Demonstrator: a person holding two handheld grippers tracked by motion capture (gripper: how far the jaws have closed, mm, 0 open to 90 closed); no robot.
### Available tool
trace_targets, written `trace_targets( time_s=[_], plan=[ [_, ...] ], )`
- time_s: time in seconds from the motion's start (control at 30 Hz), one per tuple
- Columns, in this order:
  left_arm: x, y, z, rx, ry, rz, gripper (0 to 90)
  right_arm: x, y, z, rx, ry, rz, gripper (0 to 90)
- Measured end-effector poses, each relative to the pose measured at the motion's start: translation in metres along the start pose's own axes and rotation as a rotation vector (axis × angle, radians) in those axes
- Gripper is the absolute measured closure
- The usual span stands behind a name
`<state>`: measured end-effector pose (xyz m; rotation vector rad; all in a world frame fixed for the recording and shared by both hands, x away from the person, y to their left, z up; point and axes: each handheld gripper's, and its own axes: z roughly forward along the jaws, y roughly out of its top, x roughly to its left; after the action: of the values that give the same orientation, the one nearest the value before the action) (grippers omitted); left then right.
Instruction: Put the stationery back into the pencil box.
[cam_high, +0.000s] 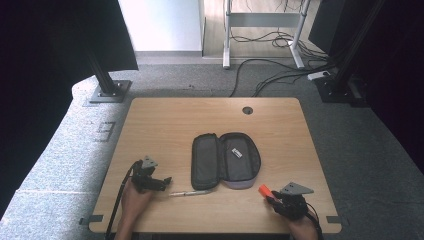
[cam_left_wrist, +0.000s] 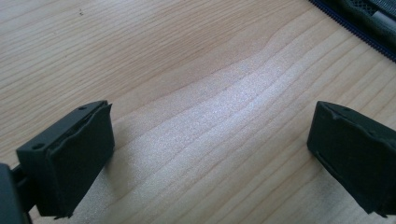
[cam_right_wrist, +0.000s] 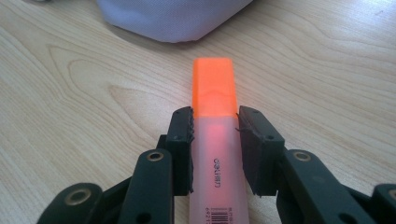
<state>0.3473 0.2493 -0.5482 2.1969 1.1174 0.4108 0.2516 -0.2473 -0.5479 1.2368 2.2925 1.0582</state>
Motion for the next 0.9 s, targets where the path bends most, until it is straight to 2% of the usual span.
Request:
trace_targets(
  time_s=[0.23,0.6,0.9],
  plan=[
    [0.000,0.000,0.000,0.000,0.000,0.000,0.6,-0.001,0.002,-0.002,-0.009,-0.007,0.004,65.7],
    [0.000,0.000,0.000,0.000,0.000,0.000,0.6,-0.011,0.005,-0.012,-0.044,-0.029,0.026,65.7],
    [0.000,0.000,0.000,0.000,0.000,0.000,0.6,-0.014,0.013,-0.018,-0.067,-0.040,0.020,65.7]
  ],
)
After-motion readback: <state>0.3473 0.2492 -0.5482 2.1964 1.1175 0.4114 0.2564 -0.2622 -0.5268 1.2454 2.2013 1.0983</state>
